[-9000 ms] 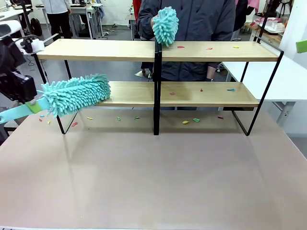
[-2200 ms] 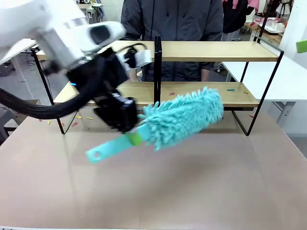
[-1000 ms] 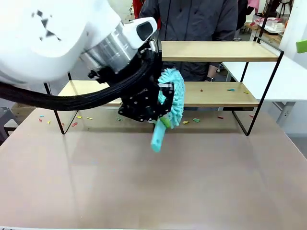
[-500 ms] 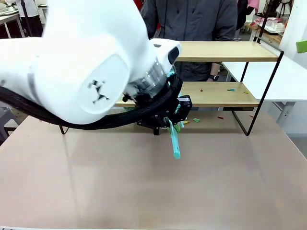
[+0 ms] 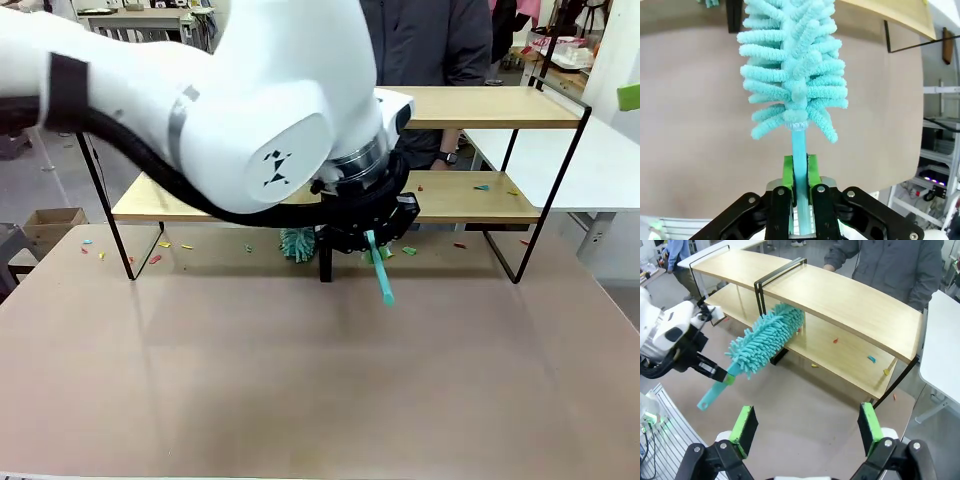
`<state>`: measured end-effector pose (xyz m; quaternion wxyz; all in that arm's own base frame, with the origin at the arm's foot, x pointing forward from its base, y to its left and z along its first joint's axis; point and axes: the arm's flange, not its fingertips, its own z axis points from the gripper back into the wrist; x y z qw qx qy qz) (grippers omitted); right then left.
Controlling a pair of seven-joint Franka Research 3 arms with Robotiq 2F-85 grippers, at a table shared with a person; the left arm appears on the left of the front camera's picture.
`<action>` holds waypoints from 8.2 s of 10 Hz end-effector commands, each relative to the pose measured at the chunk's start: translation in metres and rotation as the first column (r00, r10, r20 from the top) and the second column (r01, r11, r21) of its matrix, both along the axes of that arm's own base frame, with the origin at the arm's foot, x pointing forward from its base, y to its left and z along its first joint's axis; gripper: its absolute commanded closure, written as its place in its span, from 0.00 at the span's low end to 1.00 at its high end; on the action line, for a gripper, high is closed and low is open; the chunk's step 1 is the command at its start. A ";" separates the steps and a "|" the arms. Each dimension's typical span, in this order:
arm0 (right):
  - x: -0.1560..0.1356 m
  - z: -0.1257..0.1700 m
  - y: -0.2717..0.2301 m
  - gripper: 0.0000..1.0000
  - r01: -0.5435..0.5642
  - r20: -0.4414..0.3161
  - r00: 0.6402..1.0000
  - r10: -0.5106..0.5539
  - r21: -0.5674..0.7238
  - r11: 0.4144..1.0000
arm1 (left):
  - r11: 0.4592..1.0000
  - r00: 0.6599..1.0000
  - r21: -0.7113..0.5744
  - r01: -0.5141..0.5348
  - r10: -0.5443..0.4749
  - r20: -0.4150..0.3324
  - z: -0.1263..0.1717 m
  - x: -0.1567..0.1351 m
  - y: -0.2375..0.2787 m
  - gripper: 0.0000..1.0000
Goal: Clean the shelves.
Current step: Clean another randomly selected level of the Shelf with the Duster, then place the Duster on the table.
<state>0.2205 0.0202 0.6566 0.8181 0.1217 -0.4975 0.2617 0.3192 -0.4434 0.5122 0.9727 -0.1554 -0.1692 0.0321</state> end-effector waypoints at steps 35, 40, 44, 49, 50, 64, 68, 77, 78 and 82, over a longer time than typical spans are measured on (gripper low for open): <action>0.000 0.000 -0.001 0.00 -0.001 -0.001 1.000 0.001 0.001 1.000 | 0.568 0.480 -0.412 0.713 -0.823 -0.303 0.059 -0.038 0.061 0.88; 0.000 0.000 -0.001 0.00 -0.001 -0.001 1.000 0.001 0.001 1.000 | 0.623 0.560 -0.438 0.647 -0.779 -0.281 0.091 -0.075 0.160 0.88; 0.000 0.000 -0.001 0.00 -0.001 -0.001 1.000 0.001 0.001 1.000 | 0.687 0.781 -0.474 0.551 -0.625 0.002 0.122 -0.137 0.281 0.88; 0.000 0.000 -0.001 0.00 -0.001 -0.001 1.000 0.001 0.001 1.000 | 0.796 0.934 -0.493 0.351 -0.339 0.117 0.171 -0.136 0.457 0.88; 0.000 0.000 -0.001 0.00 -0.001 -0.001 1.000 0.001 0.001 1.000 | 0.824 0.964 -0.502 0.263 -0.243 0.107 0.174 -0.134 0.481 0.88; 0.000 0.000 -0.001 0.00 -0.001 -0.001 1.000 0.001 0.001 1.000 | 0.771 0.981 -0.610 0.182 -0.098 0.169 0.159 -0.148 0.559 0.88; -0.006 0.020 0.002 0.00 -0.047 -0.034 0.998 0.049 0.047 0.998 | 0.698 0.831 -0.502 0.510 -0.550 0.080 0.167 -0.117 0.533 0.88; 0.067 -0.156 -0.025 0.00 0.281 -0.784 0.603 0.149 0.383 0.880 | 0.360 0.338 -0.471 0.806 -0.932 -0.133 -0.010 0.027 0.417 0.88; 0.057 -0.168 -0.031 0.00 0.268 -0.822 0.563 0.081 0.275 0.923 | 0.570 0.609 -0.557 0.603 -0.781 -0.139 -0.015 0.048 0.422 0.88; 0.094 -0.150 -0.037 0.00 0.298 -0.799 0.582 0.149 0.381 0.876 | 0.384 0.334 -0.486 0.785 -0.923 -0.190 -0.019 0.033 0.422 0.88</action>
